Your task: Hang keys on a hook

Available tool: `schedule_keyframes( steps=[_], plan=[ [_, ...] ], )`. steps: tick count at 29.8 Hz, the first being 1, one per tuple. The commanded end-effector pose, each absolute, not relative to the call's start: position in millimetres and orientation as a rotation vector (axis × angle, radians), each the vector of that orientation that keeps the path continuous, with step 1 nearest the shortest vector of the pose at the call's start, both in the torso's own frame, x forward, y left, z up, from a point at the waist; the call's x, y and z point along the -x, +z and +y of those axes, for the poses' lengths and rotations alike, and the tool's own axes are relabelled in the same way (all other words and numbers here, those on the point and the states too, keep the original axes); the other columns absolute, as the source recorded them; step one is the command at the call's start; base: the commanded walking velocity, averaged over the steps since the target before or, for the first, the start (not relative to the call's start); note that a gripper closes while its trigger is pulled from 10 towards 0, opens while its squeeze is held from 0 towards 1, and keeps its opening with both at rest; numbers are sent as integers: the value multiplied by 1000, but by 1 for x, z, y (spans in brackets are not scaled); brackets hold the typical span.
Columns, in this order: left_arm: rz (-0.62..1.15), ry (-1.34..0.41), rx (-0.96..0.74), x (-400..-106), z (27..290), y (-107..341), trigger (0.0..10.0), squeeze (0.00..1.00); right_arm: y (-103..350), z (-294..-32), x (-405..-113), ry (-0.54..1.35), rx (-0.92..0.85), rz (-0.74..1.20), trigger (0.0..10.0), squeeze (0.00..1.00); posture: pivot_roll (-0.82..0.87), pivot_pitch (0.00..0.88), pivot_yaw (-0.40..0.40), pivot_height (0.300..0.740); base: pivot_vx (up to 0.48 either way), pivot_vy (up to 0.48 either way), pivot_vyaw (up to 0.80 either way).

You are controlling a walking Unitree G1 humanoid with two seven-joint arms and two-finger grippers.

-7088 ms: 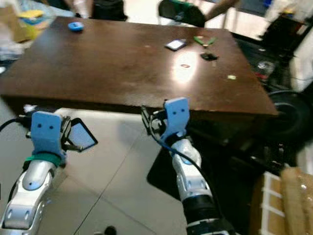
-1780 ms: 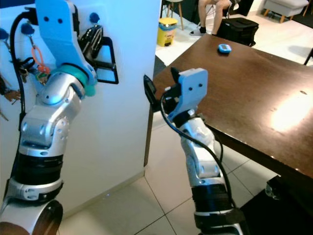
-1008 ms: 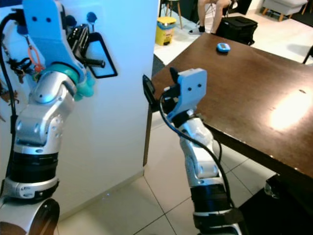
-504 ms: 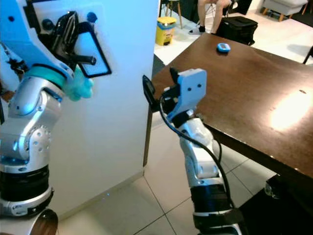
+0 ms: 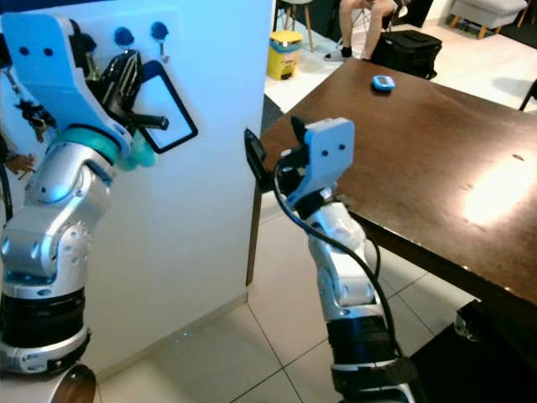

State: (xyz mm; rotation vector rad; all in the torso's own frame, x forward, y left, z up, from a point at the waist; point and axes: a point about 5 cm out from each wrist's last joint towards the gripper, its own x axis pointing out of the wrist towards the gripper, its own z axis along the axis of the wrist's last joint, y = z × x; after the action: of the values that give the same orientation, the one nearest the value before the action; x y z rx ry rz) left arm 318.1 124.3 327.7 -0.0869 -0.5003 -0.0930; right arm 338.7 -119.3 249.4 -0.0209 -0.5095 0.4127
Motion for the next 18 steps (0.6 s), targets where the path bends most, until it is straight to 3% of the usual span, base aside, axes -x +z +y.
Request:
schedule_keyframes(
  steps=[1,18],
  plan=[
    [-495,-90,80,-320,123,330,10000,0,246,-119,-339,412,26,-500,10000,0,-43,67,70,740,0,0,0],
    [-500,-53,54,-329,121,336,10000,0,245,-118,-338,412,24,-498,10000,0,-44,68,74,740,0,0,0]
  ],
)
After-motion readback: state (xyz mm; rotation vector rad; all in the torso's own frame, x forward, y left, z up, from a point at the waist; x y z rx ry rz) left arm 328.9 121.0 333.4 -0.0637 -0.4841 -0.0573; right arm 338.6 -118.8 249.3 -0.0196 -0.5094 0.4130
